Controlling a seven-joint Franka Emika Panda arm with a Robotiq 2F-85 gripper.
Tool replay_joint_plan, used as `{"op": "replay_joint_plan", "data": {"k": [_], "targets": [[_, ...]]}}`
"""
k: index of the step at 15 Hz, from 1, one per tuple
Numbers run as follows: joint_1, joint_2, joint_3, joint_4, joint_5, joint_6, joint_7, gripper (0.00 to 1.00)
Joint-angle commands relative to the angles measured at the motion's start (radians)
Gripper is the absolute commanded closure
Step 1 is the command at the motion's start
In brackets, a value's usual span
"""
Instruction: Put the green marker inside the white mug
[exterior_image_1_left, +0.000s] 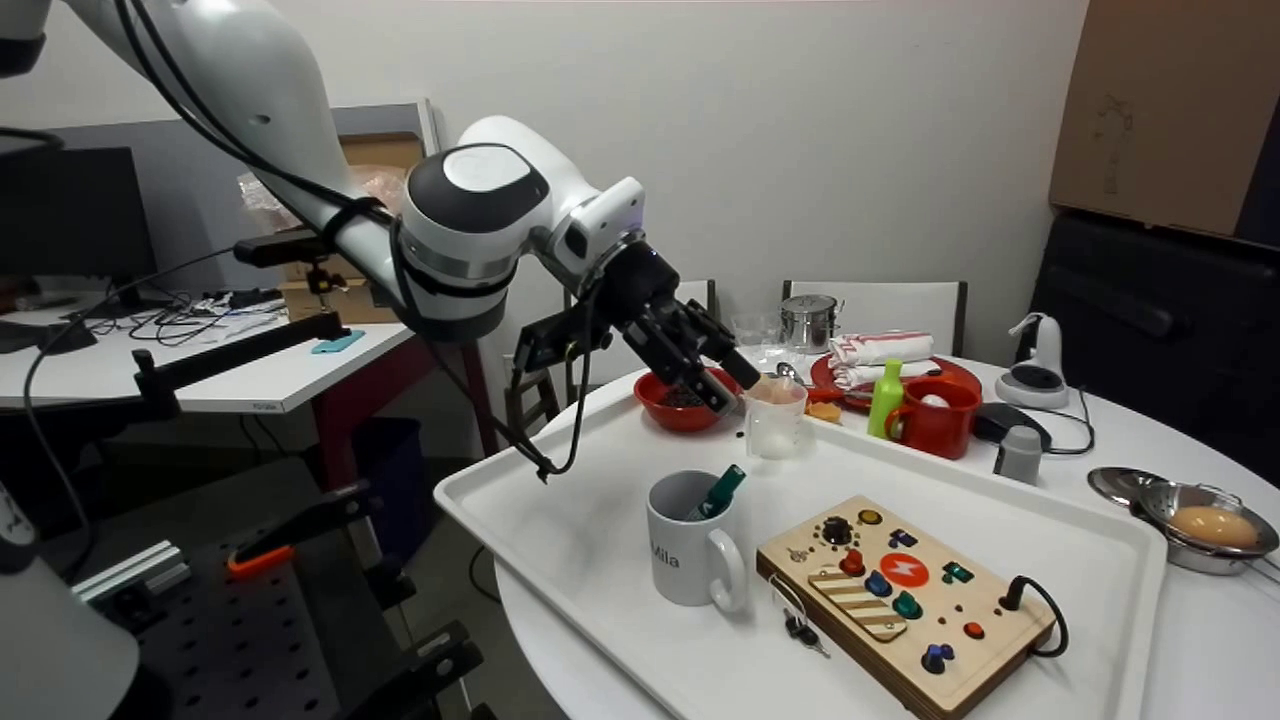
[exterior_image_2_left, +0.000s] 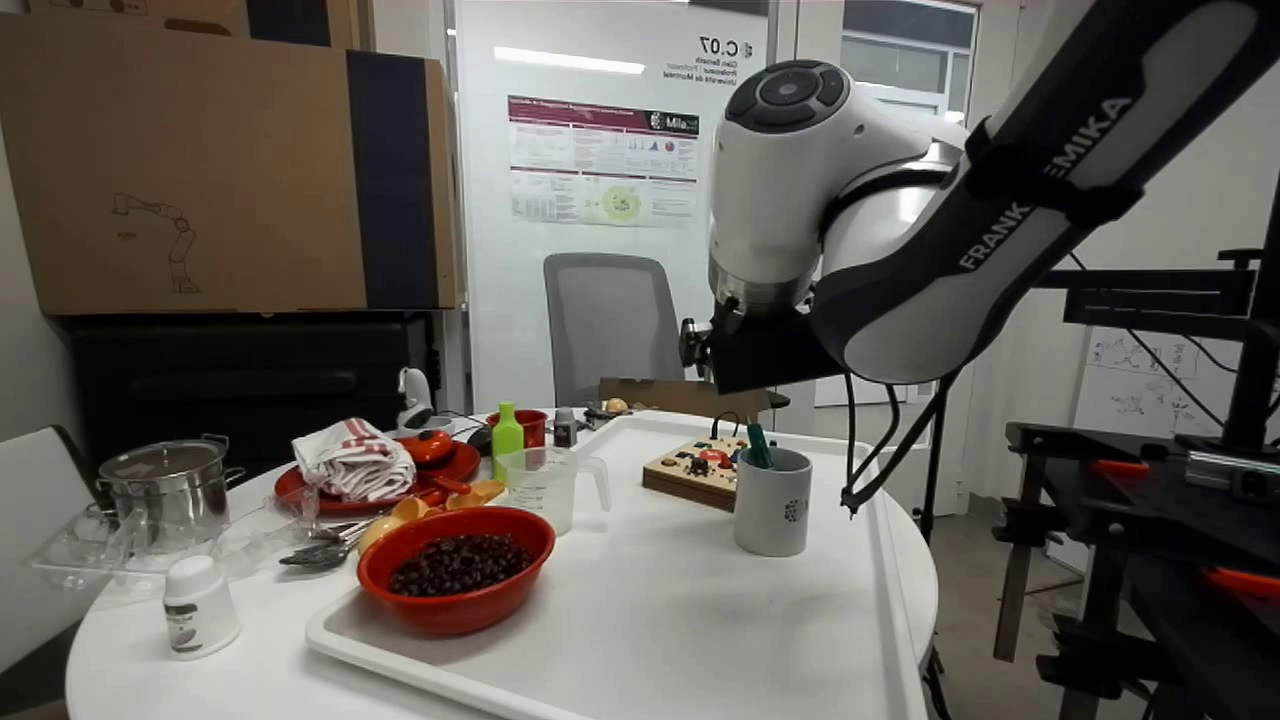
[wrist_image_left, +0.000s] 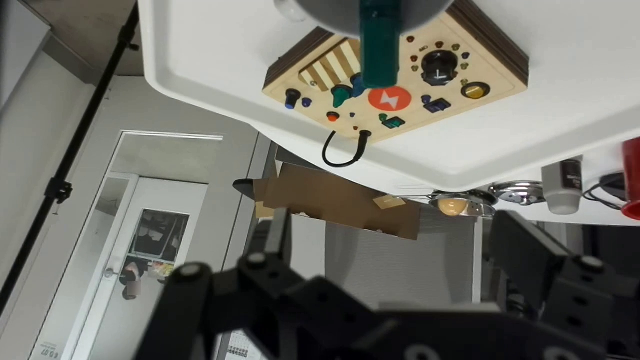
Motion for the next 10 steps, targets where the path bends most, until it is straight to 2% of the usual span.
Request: {"op": "replay_joint_plan", "data": {"k": [1,5,10], "targets": [[-0.010,-0.113,-0.039,-0.019,-0.028,0.055,-0.038,0.00],[-0.034,-0.279,-0.061,-0.032,-0.028,0.185,-0.140,0.00],[-0.091,-0.480,-0.026,-0.023,-0.029,0.321,-0.284,0.00]]}}
